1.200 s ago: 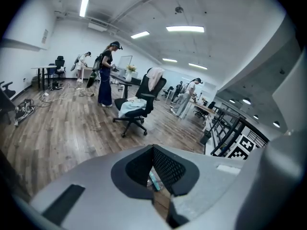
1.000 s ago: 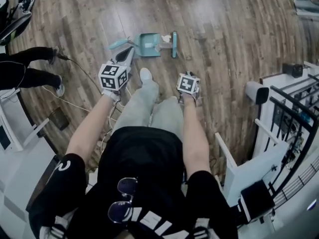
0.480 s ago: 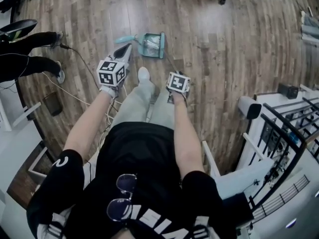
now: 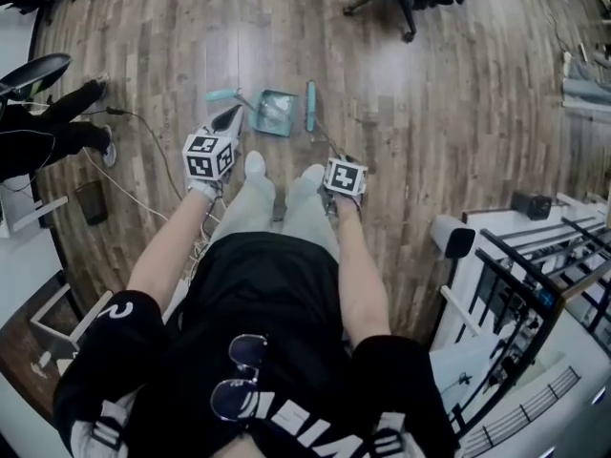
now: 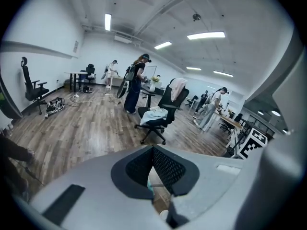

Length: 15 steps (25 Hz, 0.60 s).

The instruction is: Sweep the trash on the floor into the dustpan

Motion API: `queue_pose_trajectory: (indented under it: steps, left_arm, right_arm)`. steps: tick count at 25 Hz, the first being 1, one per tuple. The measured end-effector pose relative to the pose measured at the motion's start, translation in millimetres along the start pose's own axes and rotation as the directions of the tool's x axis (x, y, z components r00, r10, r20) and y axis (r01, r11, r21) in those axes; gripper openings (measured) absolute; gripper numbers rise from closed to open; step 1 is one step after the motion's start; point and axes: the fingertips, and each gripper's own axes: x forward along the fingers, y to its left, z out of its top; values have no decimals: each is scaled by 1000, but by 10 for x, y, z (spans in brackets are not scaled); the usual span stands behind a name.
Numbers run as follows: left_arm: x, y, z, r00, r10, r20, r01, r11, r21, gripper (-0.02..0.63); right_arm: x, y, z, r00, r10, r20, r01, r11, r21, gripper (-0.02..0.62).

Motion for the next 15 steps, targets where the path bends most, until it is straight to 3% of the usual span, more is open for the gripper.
queue_pose_trajectory:
  steps: [4,7,15]
  left_arm:
    - [25,-299,149,999,5,32,-5,1000,6,-2]
    - [59,-500,339,998,-2,69,0,1000,17,-2]
    - [20,-937,691,989,-28,144,22,999,42,-2]
  right_arm:
    - [-347,-301,185,998,2,57,0,1000,-24,84]
    - [-641,-553,560,982,-44,181,60,995,-85,84]
    - [-1209,-641,1010,942,-16,334,51,994,-96,84]
